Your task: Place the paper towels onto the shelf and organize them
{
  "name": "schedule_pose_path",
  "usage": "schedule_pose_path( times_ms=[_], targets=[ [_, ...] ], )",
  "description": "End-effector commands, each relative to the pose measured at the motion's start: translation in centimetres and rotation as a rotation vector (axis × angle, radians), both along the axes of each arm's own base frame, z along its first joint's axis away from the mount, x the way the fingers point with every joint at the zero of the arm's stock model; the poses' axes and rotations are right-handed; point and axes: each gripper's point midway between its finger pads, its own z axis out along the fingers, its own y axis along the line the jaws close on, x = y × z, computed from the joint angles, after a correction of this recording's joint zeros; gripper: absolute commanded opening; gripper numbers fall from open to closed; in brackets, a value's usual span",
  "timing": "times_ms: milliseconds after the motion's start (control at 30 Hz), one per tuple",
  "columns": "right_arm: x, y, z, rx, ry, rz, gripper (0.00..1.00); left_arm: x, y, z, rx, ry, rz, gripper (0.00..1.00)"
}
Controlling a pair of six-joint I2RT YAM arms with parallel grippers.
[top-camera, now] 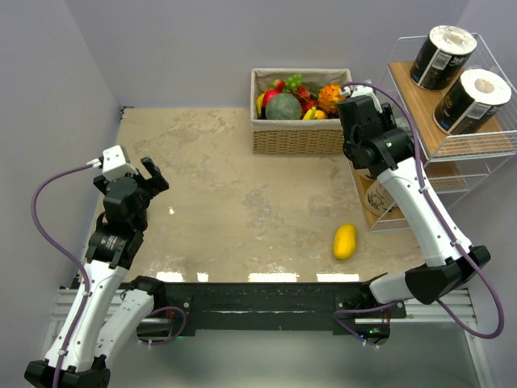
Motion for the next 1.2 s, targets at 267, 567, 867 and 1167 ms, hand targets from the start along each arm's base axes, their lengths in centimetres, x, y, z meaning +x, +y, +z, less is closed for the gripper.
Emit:
schedule_pose_path(
  times_ms=[267, 567, 867, 1167],
  targets=[
    [-0.9, -1.8, 2.8, -0.059, -0.061, -0.069, 0.52, 0.1, 0.0, 1.7, -0.010, -0.049, 0.008, 0.95],
    [-0.7, -1.9, 4.1, -0.056, -0.089, -0.090, 0.55, 0.1, 0.1, 1.6, -0.009, -0.046, 0.011, 0.95],
    [-0.9, -2.0, 4.3, -0.049, -0.095, -0.090, 0.57, 0.1, 0.1, 1.7, -0.009, -0.048, 0.011, 0.95],
    [-0.8, -1.9, 4.6, -0.043, -0.105, -0.092, 0.60, 0.1, 0.1, 1.7, -0.010, -0.048, 0.009, 0.95]
  ],
)
